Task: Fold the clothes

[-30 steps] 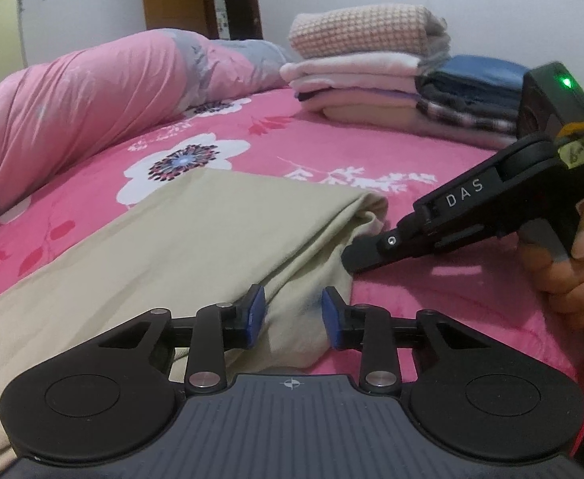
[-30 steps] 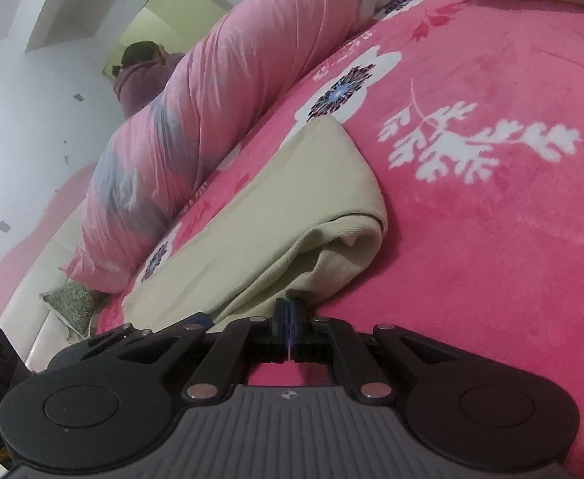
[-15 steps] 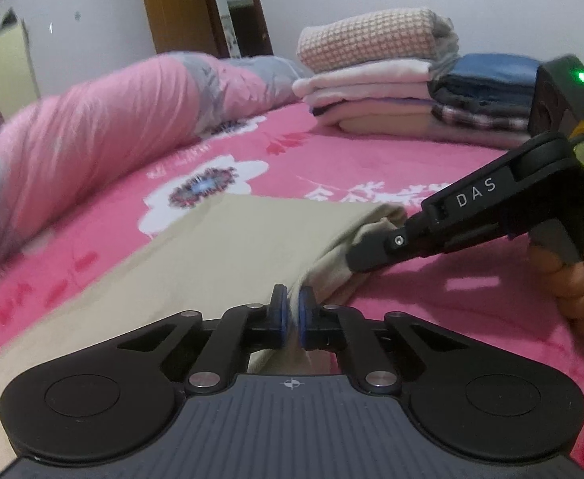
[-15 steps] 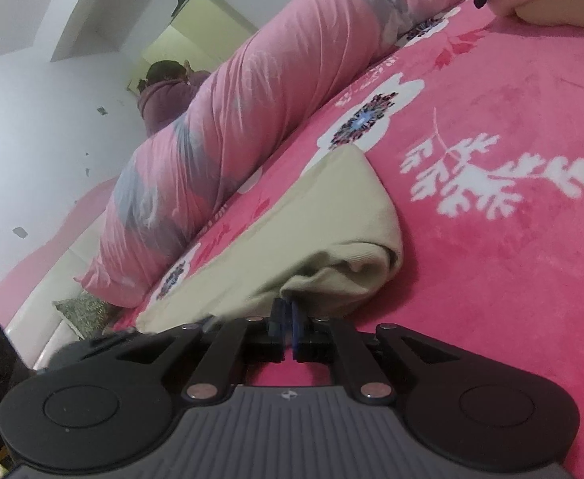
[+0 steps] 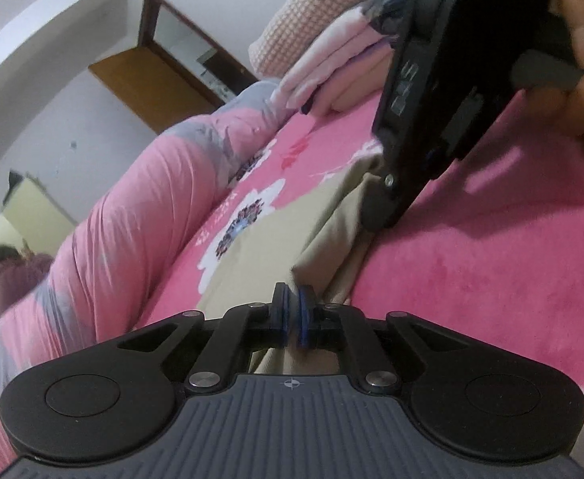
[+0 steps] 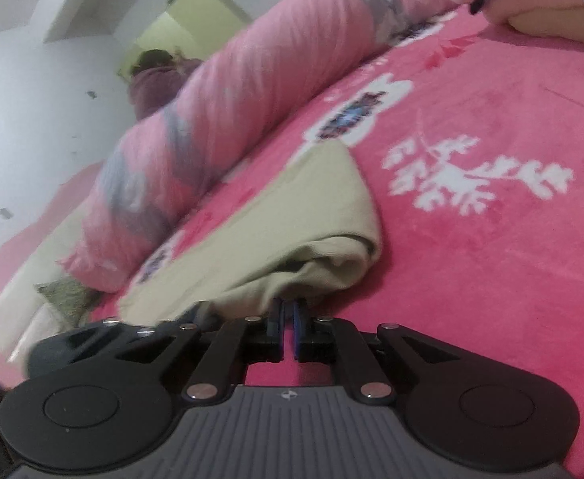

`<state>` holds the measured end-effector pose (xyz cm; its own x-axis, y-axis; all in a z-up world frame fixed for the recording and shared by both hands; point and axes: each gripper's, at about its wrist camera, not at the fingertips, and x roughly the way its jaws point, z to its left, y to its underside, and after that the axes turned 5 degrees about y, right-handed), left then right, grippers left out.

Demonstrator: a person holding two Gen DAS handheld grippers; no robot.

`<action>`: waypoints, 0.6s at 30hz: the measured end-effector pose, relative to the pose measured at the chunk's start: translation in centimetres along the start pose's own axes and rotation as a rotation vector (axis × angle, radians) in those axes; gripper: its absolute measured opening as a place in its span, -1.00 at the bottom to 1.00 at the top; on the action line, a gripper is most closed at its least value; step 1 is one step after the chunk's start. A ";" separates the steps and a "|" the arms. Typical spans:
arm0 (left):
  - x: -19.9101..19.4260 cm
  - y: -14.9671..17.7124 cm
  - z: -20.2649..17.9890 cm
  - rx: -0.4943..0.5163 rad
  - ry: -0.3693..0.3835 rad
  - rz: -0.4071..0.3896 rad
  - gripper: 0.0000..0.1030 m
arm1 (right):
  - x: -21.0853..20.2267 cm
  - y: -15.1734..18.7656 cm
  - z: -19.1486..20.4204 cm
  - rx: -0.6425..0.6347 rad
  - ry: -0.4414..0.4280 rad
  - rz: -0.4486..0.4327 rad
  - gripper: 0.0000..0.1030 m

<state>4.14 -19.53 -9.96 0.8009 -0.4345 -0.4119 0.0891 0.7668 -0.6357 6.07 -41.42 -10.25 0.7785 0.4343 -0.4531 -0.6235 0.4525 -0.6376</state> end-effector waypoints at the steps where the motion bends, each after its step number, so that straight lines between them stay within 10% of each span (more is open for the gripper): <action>1: 0.1 0.0 0.3 -0.020 0.008 0.005 -0.82 | -0.3 -0.2 0.4 -0.017 -0.014 -0.002 -0.93; 10: 0.3 0.3 1.9 -0.180 0.038 0.002 -0.77 | 2.6 -0.2 3.4 -0.243 0.136 0.053 -0.94; 18: -0.1 0.1 1.8 -0.166 0.014 -0.005 -0.59 | 2.7 -0.5 1.7 -0.091 0.144 0.003 -0.93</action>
<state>5.13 -18.50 -8.81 0.7925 -0.4456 -0.4164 -0.0066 0.6764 -0.7365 8.37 -39.19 -10.12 0.7828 0.3161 -0.5359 -0.6220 0.3764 -0.6866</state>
